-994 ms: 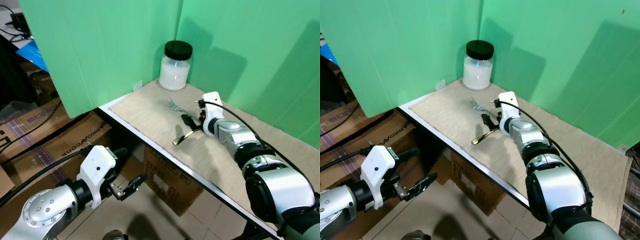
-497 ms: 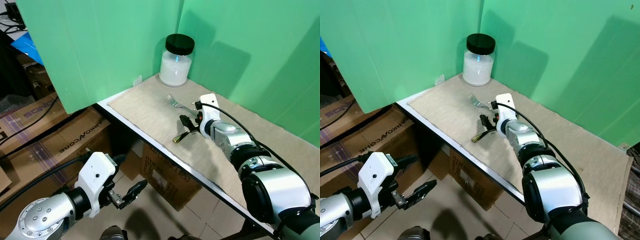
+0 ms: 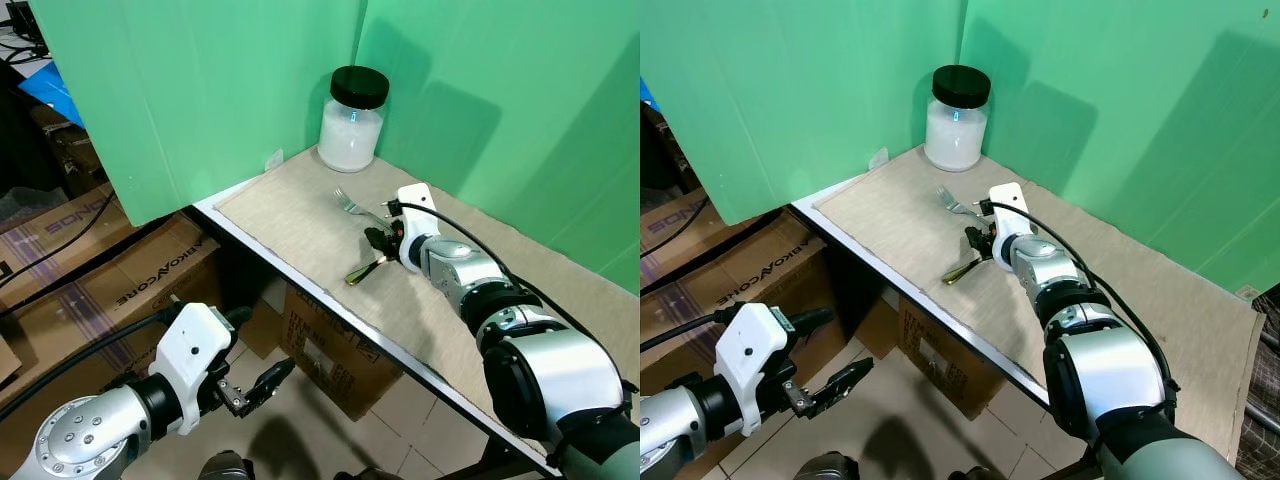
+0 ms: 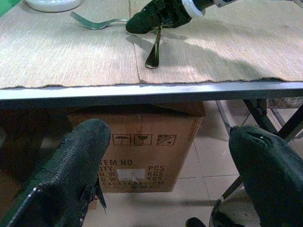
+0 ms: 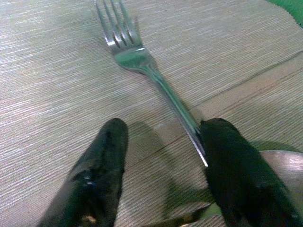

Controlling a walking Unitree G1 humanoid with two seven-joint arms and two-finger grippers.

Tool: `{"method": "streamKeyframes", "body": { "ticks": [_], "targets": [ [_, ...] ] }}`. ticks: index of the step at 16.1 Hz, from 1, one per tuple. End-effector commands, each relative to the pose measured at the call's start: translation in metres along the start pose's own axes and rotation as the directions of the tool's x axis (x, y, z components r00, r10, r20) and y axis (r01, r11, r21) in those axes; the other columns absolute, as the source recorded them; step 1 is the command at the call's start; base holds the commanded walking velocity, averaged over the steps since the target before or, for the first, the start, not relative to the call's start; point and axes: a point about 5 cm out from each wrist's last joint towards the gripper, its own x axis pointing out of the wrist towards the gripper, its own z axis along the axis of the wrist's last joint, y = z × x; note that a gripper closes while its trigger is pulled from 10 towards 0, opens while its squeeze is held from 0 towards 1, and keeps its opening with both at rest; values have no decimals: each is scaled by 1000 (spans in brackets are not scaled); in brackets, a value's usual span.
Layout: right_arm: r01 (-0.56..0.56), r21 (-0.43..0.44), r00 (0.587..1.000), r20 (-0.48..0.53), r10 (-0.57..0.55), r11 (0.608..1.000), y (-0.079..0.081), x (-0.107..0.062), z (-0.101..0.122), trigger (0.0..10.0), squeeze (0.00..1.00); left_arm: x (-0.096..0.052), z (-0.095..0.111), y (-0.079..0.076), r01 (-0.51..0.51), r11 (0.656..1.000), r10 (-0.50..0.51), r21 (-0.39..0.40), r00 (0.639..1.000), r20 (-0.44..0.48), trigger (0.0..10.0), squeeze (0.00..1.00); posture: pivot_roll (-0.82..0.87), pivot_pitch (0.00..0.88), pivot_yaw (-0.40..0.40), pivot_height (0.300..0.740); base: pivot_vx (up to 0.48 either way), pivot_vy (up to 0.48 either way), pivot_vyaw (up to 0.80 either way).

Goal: Setting the table

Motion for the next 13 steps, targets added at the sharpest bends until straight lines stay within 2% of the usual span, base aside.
{"method": "streamKeyframes", "body": {
  "ticks": [1, 5, 13],
  "targets": [
    [5, -13, 999, -39, -5, 1000, -4, -1, -3, 784, 0, -1, 2, -5, 20, 1000, -20, 3, 1000, 1, 10000, 0, 147, 90, -136, 740, 0, 0, 0],
    [11, 10, 999, -50, -10, 1000, -5, -2, -8, 0, 0, 1, 3, -5, 12, 1000, -12, 2, 1000, 9, 10000, 0, 154, 83, -156, 740, 0, 0, 0],
    [-9, 37, 999, -50, 11, 999, 7, 2, -11, 0, 0, 0, 6, -2, 16, 1000, -16, 5, 1000, 20, 10000, 0, 135, 88, -112, 740, 0, 0, 0]
  ]
}}
